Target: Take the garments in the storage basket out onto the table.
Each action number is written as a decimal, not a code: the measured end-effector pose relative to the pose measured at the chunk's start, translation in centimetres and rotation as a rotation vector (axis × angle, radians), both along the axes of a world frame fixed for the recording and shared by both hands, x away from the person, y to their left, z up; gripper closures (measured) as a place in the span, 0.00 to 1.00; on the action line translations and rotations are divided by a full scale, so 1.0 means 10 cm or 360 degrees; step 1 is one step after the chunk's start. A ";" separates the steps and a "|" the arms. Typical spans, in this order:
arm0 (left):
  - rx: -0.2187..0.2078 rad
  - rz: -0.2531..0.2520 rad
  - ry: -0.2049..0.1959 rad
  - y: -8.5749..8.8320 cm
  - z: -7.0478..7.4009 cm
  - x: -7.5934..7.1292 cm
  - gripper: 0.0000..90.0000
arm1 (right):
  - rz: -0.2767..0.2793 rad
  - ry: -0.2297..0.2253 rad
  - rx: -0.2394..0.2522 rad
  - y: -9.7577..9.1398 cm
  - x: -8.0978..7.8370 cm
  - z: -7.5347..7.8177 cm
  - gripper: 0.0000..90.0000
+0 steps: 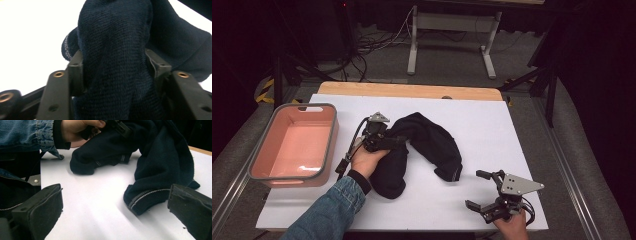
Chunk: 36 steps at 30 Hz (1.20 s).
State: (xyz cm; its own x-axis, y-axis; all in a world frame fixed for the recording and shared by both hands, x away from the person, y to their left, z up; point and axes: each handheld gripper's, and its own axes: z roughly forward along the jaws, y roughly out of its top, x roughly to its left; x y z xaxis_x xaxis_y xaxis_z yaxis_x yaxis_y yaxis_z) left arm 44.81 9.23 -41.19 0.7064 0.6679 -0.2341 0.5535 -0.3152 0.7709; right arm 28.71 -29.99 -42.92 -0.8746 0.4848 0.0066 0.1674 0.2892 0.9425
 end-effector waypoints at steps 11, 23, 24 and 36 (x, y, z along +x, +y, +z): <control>0.0011 0.0009 -0.0028 0.06 0.02 -0.01 0.23 | 0.0001 0.0002 0.0008 0.00 0.00 0.00 0.01; -0.0145 -0.0115 -0.0140 0.20 0.26 -0.19 0.14 | 0.0009 0.0003 0.0002 0.01 0.01 0.00 0.01; -0.0171 -0.0137 -0.0151 0.21 0.31 -0.23 0.14 | 0.0006 0.0000 0.0008 0.01 0.01 0.00 0.01; -0.0206 -0.0272 -0.0237 0.37 0.50 -0.45 0.10 | 0.0008 0.0003 -0.0002 0.02 0.01 0.00 0.01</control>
